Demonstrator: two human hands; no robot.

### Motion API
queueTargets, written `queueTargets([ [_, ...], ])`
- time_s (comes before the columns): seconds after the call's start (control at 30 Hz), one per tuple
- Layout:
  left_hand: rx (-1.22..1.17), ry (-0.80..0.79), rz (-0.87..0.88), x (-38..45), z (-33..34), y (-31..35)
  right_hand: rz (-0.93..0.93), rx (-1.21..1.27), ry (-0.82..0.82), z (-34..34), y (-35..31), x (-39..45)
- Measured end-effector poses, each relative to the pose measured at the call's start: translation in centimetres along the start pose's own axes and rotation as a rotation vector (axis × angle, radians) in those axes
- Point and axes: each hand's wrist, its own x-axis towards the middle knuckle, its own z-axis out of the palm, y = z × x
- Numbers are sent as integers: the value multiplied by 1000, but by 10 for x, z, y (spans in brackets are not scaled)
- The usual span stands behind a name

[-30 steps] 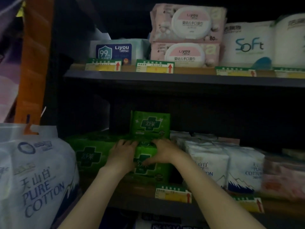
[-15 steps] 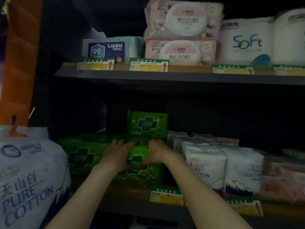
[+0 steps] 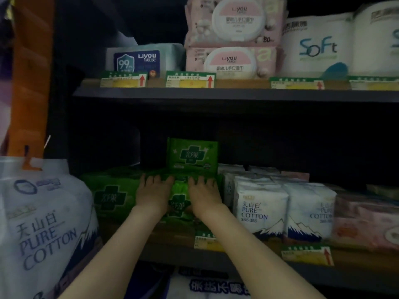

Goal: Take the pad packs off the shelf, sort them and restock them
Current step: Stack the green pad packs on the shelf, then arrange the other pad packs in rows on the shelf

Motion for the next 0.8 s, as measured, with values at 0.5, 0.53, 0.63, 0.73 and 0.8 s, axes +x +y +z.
queueTargets([
  [0.5, -493, 328, 367, -53, 1, 65, 54, 112, -300, -112, 129, -69],
  [0.53, -495, 325, 378, -54, 3, 70, 86, 66, -363, -107, 133, -73],
  [0.63, -458, 308, 349, -57, 3, 80, 89, 8, -391, -87, 137, -79],
  [0.73, -286, 263, 243, -61, -3, 98, 72, -30, -313, -78, 135, -79],
  [0.8, -199, 202, 180, -63, -11, 112, 83, -42, -288, -74, 134, -75],
])
